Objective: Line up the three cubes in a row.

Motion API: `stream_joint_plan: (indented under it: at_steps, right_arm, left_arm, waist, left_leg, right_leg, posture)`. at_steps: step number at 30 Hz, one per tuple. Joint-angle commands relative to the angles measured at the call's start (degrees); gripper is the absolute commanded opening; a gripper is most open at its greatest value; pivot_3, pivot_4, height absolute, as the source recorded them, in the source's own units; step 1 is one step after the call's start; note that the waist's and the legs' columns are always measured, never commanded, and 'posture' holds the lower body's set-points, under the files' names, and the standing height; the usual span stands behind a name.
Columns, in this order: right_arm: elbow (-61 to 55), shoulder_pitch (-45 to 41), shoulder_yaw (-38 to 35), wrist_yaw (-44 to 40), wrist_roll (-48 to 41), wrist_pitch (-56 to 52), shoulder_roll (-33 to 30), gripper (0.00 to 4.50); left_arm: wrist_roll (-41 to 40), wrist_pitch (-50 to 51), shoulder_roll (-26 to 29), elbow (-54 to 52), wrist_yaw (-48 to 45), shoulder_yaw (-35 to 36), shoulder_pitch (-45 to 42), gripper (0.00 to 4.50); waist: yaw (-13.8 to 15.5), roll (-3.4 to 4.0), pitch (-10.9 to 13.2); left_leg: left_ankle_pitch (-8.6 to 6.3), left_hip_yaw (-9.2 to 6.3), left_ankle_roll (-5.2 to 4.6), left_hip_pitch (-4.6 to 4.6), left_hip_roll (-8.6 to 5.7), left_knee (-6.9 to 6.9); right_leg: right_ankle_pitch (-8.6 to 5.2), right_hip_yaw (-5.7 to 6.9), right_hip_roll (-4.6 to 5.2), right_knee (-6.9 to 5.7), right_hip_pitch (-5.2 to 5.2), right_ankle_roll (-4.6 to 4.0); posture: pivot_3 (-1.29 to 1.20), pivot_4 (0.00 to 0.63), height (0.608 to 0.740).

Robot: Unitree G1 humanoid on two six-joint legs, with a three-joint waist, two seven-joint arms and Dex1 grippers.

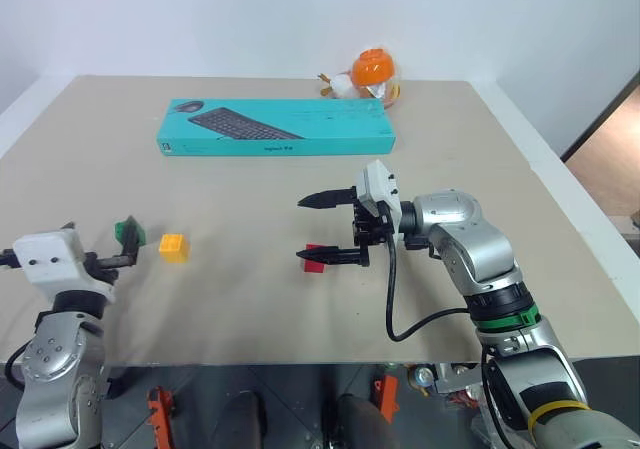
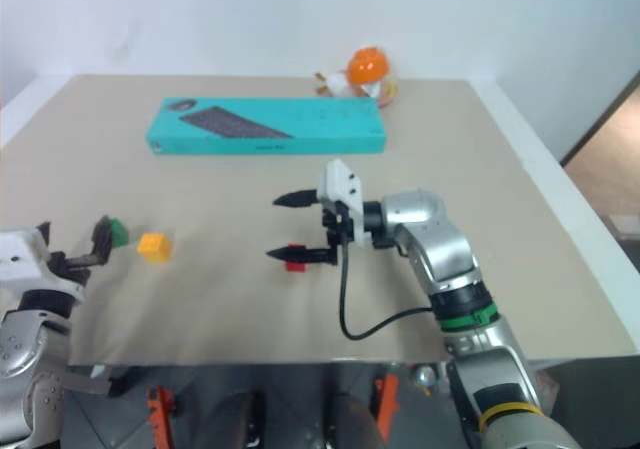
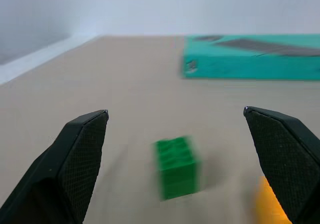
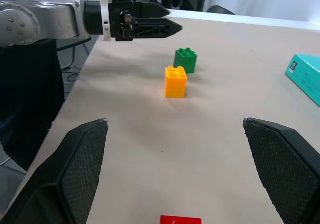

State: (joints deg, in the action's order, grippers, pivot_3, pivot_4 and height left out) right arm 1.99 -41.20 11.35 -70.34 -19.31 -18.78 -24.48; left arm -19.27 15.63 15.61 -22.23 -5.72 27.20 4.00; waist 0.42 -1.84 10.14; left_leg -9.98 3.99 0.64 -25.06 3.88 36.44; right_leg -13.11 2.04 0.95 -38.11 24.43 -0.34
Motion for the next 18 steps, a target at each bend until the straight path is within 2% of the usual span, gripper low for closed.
stream_joint_plan:
  at_steps: [1,18]
  right_arm:
    - [-0.8,-1.17,-0.19,0.25,0.02,1.67,0.16,4.49]
    - [-2.47,-0.27,-1.35,1.39,-1.02,0.43,-1.23,4.49]
  left_arm:
    - [-0.28,0.81,-0.34,1.03,2.17,0.47,-2.45,4.5]
    - [-0.25,6.9,-0.51,9.39,4.01,-1.9,-9.95,4.5]
  waist:
    - [0.07,-0.02,-0.01]
    - [0.03,-0.07,-0.02]
  left_leg:
    - [0.0,0.0,0.0,-0.02,-0.01,0.0]
    - [0.0,0.4,-0.01,0.03,-0.02,0.02]
  right_leg:
    - [0.0,0.0,0.02,0.0,-0.01,0.01]
    - [0.1,-0.02,0.07,0.01,0.01,0.09]
  posture:
    - [0.0,0.15,0.74]
    - [0.0,0.15,0.74]
